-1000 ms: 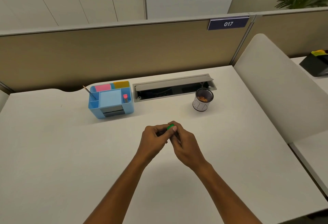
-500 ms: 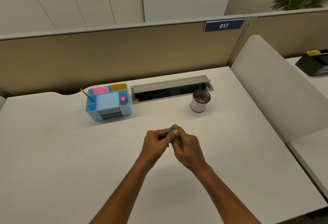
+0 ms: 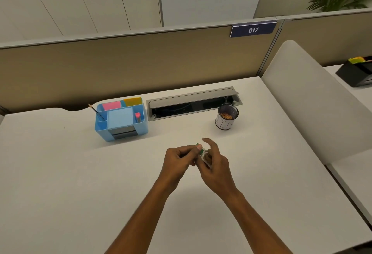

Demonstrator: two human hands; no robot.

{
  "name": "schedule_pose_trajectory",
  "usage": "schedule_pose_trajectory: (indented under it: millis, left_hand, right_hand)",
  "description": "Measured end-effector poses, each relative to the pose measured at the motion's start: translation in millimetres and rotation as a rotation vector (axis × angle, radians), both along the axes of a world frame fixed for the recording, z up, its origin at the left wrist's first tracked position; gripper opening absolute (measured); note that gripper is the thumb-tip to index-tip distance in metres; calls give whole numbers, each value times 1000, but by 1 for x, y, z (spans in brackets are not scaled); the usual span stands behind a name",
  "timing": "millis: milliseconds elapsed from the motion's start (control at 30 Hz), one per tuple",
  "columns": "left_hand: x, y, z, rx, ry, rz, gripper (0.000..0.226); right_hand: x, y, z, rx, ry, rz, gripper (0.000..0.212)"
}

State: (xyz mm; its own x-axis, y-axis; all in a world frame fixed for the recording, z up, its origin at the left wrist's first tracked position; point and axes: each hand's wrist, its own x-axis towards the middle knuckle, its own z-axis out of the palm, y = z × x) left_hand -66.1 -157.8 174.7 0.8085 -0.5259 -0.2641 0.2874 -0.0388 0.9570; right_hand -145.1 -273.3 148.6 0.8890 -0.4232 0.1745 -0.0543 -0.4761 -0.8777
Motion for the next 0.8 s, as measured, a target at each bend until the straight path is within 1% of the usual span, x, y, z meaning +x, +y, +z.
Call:
schedule_pose_trajectory:
  millis: [100,200,267,333,567,800]
  left_hand:
    - [7,-4,0,-37,140,22,25]
    - [13,-11,-1,-103,303,81,21]
    - [16,-16,-2,-153,369,116,20]
    - [19,-20,-3,-186,394,126,19]
    - [33,-37,-12,-230,432,142,23]
    - [47,-53,-24,-256,477,186,21]
  right_hand:
    - [1,-6,0,116,17,17,43]
    - [3,-15,0,184,54,33,34]
    - [5,-20,0,205,56,42,26]
    - [6,-26,-1,218,48,44,22]
    - [18,-49,-12,277,57,-13,22]
    - [35,-74,-22,324,45,-112,22]
